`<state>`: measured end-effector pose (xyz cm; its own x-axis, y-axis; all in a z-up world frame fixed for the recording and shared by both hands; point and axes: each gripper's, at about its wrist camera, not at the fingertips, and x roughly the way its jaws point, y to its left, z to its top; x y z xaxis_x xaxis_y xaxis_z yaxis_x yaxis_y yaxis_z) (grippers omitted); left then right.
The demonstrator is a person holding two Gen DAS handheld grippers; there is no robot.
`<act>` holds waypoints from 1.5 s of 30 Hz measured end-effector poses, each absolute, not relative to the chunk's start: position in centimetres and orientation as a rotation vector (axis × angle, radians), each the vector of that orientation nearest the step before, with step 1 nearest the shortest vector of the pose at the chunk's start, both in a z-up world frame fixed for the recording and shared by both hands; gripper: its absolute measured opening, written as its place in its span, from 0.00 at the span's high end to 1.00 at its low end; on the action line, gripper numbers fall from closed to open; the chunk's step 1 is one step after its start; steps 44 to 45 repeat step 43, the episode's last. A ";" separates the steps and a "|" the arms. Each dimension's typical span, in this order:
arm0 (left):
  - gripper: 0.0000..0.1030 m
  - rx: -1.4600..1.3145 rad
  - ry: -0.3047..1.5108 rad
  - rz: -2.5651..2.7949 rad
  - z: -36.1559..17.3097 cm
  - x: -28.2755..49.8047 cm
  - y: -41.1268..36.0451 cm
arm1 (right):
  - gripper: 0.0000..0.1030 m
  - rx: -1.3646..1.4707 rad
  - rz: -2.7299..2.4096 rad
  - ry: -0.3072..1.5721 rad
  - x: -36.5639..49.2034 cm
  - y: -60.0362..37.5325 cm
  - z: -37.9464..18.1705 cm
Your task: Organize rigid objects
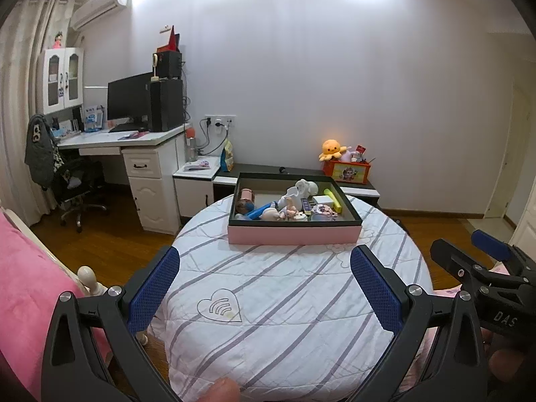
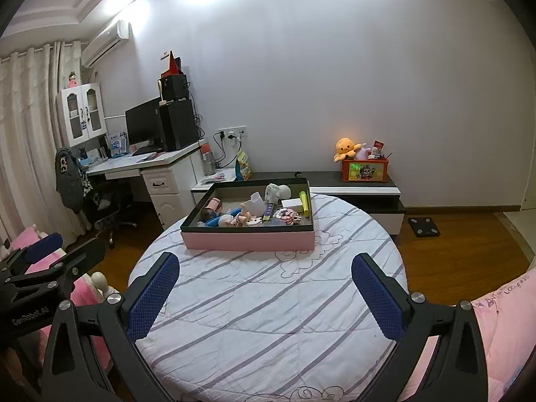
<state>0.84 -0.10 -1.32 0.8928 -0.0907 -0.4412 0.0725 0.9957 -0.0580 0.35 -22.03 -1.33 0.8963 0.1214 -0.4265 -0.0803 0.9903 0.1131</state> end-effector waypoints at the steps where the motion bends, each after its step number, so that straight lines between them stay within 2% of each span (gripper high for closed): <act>1: 0.00 -0.042 0.459 -0.086 -1.3 0.8 -0.1 | 0.00 0.094 0.101 0.445 0.3 -22.0 -1.2; 45: 0.00 -0.039 0.397 -0.078 0.5 -0.9 -0.7 | 0.00 0.076 0.083 0.419 -0.3 -22.0 -0.4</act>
